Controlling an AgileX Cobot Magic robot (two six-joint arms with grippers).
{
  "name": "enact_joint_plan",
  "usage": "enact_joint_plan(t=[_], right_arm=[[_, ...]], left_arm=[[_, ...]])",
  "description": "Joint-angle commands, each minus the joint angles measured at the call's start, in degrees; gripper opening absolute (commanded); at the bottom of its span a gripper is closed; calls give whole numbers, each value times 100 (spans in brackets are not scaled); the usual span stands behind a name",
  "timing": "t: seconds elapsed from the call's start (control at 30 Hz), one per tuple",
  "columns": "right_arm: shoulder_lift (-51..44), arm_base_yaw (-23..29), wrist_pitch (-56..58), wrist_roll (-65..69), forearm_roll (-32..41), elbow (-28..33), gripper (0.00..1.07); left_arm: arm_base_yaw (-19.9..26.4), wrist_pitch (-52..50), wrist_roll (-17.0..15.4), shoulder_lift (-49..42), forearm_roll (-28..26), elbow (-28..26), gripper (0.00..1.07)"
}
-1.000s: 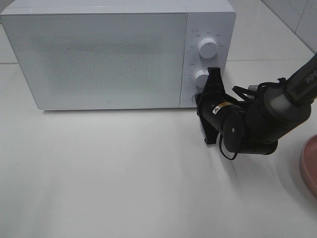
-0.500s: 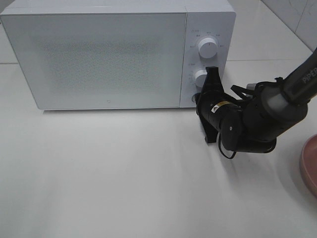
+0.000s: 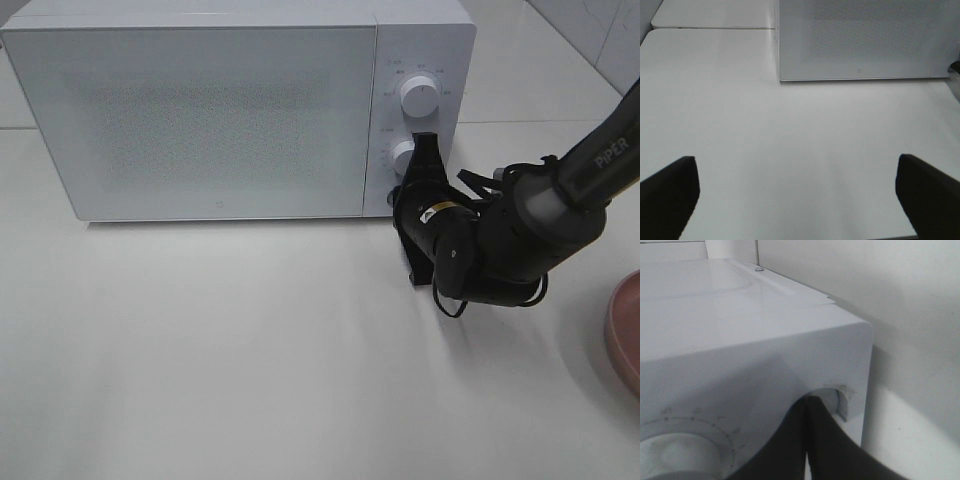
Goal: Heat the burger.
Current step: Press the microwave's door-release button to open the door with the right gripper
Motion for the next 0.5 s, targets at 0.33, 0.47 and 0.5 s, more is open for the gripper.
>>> enact_joint_plan(t=[0.33, 0.47, 0.5], right_arm=[[17, -418, -1215, -229, -155, -579, 0], [17, -418, -1215, -229, -155, -573, 0], [17, -418, -1197, -229, -155, -561, 0]], left_arm=[[0, -52, -11, -92, -29, 23, 100], [0, -52, -11, -92, -29, 23, 100], [0, -52, -11, -92, -29, 23, 100]])
